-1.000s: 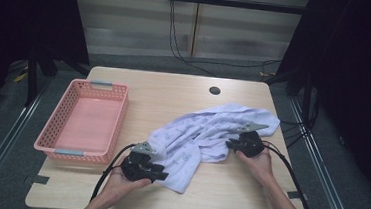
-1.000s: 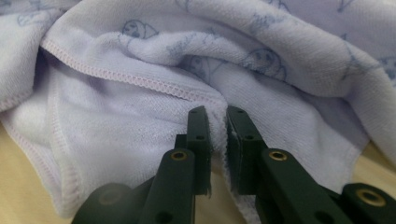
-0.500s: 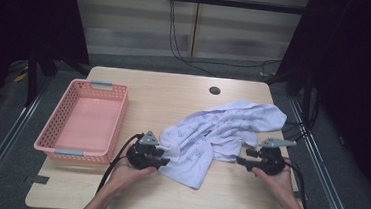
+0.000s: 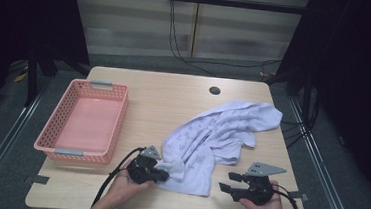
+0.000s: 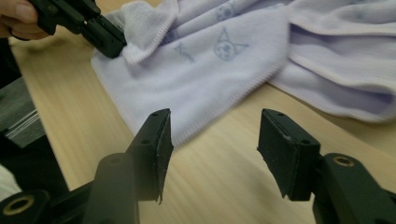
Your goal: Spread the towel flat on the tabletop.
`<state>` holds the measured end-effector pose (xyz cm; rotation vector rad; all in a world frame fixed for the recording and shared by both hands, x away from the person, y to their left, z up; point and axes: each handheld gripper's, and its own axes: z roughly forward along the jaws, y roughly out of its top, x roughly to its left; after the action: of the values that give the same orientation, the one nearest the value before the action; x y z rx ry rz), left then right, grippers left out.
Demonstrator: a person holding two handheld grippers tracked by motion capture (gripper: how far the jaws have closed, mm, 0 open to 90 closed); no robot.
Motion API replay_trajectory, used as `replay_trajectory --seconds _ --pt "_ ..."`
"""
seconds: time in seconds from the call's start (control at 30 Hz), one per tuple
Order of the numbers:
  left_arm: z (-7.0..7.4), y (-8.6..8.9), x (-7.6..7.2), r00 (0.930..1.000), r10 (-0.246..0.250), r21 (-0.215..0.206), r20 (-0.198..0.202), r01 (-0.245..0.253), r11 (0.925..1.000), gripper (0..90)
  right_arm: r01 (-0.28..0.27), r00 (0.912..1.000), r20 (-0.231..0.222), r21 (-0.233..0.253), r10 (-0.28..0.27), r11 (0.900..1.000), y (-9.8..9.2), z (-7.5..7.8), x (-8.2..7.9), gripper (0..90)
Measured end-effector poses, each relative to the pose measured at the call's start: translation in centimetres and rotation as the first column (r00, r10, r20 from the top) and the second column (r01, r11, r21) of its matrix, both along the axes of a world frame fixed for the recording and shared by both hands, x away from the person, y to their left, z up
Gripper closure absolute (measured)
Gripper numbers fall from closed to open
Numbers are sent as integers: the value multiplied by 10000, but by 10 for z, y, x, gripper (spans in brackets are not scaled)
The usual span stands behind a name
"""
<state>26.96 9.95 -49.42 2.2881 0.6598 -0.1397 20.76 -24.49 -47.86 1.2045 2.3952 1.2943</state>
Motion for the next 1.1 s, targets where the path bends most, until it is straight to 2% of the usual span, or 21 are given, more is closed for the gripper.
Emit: replay_trajectory --seconds 0.03,0.07,0.13,0.17,0.23,0.27,0.33,0.43,0.5,0.53,0.57,0.6,0.67,0.7,0.77,0.83,0.93,0.97,1.0,1.03,1.1 --pt "1 -1 -4 10000 -51 -118 -50 51 9999 826 -378 9988 -295 34 379 9993 8 -4 3 454" --pt "3 -1 -5 9999 -121 -67 6 121 9999 814 -502 9982 -337 -187 496 9986 14 -7 4 450" --pt "13 -1 -7 9995 -269 -581 194 280 9979 767 -927 9947 -469 -317 912 9952 25 -12 9 451" --pt "18 -2 -6 9994 -216 -946 263 240 9952 751 -979 9941 -513 -353 960 9946 27 -13 10 448" --pt "21 -2 -4 9993 -202 -1110 315 236 9935 725 -1147 9923 -533 -592 1116 9916 33 -16 14 445" --pt "30 -5 0 9981 -65 -1509 621 158 9884 707 -1214 9917 -512 -637 1183 9906 35 -17 16 445" --pt "34 -8 3 9962 117 -1732 860 34 9849 696 -1266 9910 -547 -804 1225 9887 37 -20 17 437" --pt "33 -18 10 9915 61 -1409 1297 123 9899 599 -1535 9879 -360 -1043 1505 9826 37 -22 15 429" --pt "25 -24 15 9924 111 -1127 1229 28 9936 562 -1670 9858 -45 -1364 1679 9765 40 -22 12 451" --pt "19 -27 19 9924 83 -819 1227 17 9966 562 -1714 9844 120 -1541 1753 9731 42 -23 10 499" --pt "15 -29 21 9917 93 -397 1279 -42 9992 580 -1803 9816 299 -1777 1884 9674 43 -22 8 576" --pt "11 -28 24 9931 7 -274 1170 25 9996 655 -1876 9802 291 -1781 1958 9660 44 -22 8 689" --pt "10 -23 27 9943 181 -532 1054 -126 9985 804 -1917 9808 40 -1632 1950 9678 42 -21 7 829" --pt "13 -19 27 9937 353 -707 1066 -278 9971 823 -1845 9821 65 -1670 1882 9685 41 -20 8 864" --pt "24 -6 27 9898 780 -1425 1193 -607 9879 834 -1532 9879 24 -1436 1551 9777 32 -17 12 875" --pt "34 9 26 9829 1353 -2049 1251 -1078 9728 835 -942 9949 245 -1246 980 9877 18 -10 17 877" --pt "39 34 25 9721 2032 -2559 1174 -1681 9520 836 111 9988 494 -1046 -60 9945 -11 -1 23 879" --pt "35 47 19 9730 2096 -2519 969 -1797 9509 835 395 9980 532 -1095 -339 9932 -21 1 24 880" --pt "35 47 19 9730 2096 -2519 969 -1797 9509 826 395 9980 532 -1095 -339 9932 -21 1 24 880" --pt "31 51 14 9744 2088 -2396 831 -1838 9533 826 894 9954 445 -1055 -851 9904 -40 1 25 880" --pt "25 56 4 9806 1866 -2184 604 -1695 9610 808 946 9954 239 -975 -927 9907 -50 -1 22 880"
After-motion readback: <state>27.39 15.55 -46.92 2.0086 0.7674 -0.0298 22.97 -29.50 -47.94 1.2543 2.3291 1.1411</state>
